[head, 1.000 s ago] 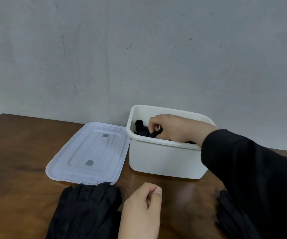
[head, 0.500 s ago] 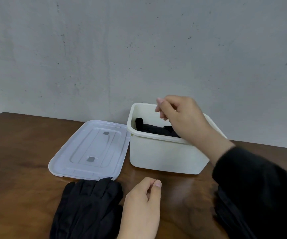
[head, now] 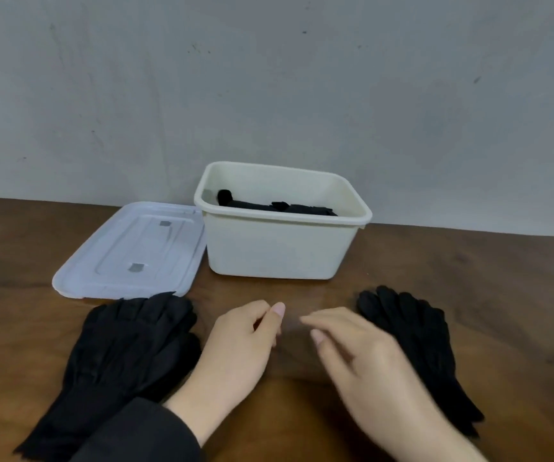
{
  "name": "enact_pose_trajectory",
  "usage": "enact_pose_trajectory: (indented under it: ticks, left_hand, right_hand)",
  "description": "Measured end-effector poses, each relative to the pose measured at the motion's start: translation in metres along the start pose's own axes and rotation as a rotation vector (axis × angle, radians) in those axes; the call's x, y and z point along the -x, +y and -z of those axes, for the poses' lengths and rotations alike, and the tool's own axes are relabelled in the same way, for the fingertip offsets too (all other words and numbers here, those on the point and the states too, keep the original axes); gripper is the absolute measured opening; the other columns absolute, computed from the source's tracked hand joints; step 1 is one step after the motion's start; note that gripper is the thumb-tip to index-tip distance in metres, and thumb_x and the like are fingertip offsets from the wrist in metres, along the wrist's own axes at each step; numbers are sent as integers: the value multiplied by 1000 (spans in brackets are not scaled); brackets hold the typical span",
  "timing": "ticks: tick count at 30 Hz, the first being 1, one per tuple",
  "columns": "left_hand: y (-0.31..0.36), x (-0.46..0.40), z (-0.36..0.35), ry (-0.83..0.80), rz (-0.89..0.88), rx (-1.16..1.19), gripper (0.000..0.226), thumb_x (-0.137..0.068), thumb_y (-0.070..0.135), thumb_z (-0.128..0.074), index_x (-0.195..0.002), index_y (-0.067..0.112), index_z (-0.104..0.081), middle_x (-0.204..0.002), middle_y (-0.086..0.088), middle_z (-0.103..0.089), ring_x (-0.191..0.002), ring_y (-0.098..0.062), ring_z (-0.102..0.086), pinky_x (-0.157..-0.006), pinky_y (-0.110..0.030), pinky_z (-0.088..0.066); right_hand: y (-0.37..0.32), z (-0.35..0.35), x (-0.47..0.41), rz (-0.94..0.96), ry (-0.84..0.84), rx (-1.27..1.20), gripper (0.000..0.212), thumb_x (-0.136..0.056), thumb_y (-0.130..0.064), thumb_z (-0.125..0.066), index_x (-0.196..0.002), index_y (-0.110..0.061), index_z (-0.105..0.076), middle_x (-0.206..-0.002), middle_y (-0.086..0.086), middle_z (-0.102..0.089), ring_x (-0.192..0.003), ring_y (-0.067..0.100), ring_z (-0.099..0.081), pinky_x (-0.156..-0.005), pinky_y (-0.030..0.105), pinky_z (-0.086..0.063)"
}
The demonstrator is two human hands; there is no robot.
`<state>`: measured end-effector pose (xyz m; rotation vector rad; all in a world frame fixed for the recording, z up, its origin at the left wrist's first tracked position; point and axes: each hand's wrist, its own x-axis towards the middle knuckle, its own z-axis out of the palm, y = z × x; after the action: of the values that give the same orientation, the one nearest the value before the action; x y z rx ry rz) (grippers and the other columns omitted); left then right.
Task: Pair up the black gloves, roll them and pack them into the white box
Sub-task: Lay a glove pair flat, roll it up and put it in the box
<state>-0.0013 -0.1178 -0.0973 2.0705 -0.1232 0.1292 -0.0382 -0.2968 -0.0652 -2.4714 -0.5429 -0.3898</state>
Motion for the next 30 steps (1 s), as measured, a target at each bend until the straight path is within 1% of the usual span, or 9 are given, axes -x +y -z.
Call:
enact_pose_trajectory:
  ticks: [5,8,10,13,18,21,23,26,30]
  left_hand:
    - [2,8,-3,-182,-133,-305,46,-99,57,-38,-69,24,-51,-61,4,-54,-55,-5,-49,-53,-22,-38]
    - [4,11,-4,-203,-163,-372,45,-99,57,-39,-70,26,-53,-62,6,-55,-55,-6,-50,-52,-20,-37]
    - [5,12,-4,-210,-174,-395,42,-99,57,-40,-72,29,-55,-64,7,-57,-58,-6,-53,-52,-18,-35]
    - [6,14,-2,-231,-187,-423,38,-99,56,-40,-74,32,-56,-68,8,-60,-62,-5,-56,-54,-15,-34]
    - [7,21,3,-285,-242,-462,33,-98,57,-40,-77,37,-55,-77,13,-62,-73,-4,-59,-63,-20,-47]
    - [10,29,8,-270,-291,-532,32,-98,58,-38,-83,36,-56,-82,15,-59,-77,-4,-57,-71,-25,-52]
    - [14,33,16,-237,-320,-609,32,-99,58,-37,-89,36,-56,-83,15,-59,-77,-3,-56,-72,-27,-52]
    - [21,34,44,-190,-290,-722,34,-97,61,-38,-87,35,-57,-77,13,-61,-72,-2,-57,-71,-28,-54]
    - [16,19,101,-110,-17,-791,37,-90,60,-54,-73,27,-54,-71,8,-62,-69,-7,-57,-62,-24,-45]
  right_hand:
    - [48,82,34,-82,-215,269,27,-93,-37,-62,-110,-56,-56,-116,-38,-53,-105,-16,-53,-82,5,-42]
    - [76,105,52,-149,-499,316,31,-89,-53,-61,-117,-61,-51,-127,-44,-42,-116,-28,-36,-88,-1,-34]
    - [81,108,59,-165,-565,310,34,-86,-57,-62,-118,-63,-53,-130,-50,-36,-119,-34,-25,-90,-6,-28]
    - [80,105,64,-125,-453,290,20,-91,-45,-64,-103,-60,-60,-123,-48,-45,-110,-34,-34,-84,-4,-33]
    - [75,95,65,-131,-227,379,29,-92,-25,-66,-96,-53,-62,-109,-37,-57,-107,-17,-53,-94,12,-47]
    - [52,101,55,-164,219,239,28,-90,-16,-63,-95,-44,-65,-96,-27,-66,-84,-4,-65,-71,21,-54]
    - [28,108,41,-220,363,80,23,-93,-21,-57,-90,-43,-64,-80,-19,-71,-62,3,-67,-54,29,-54]
    - [-1,114,20,-258,266,-111,20,-97,-25,-56,-86,-39,-66,-80,-17,-74,-60,7,-72,-58,36,-57]
    - [-23,105,-3,-371,-32,-200,21,-99,-29,-53,-87,-31,-70,-79,-15,-76,-70,3,-74,-70,30,-57]
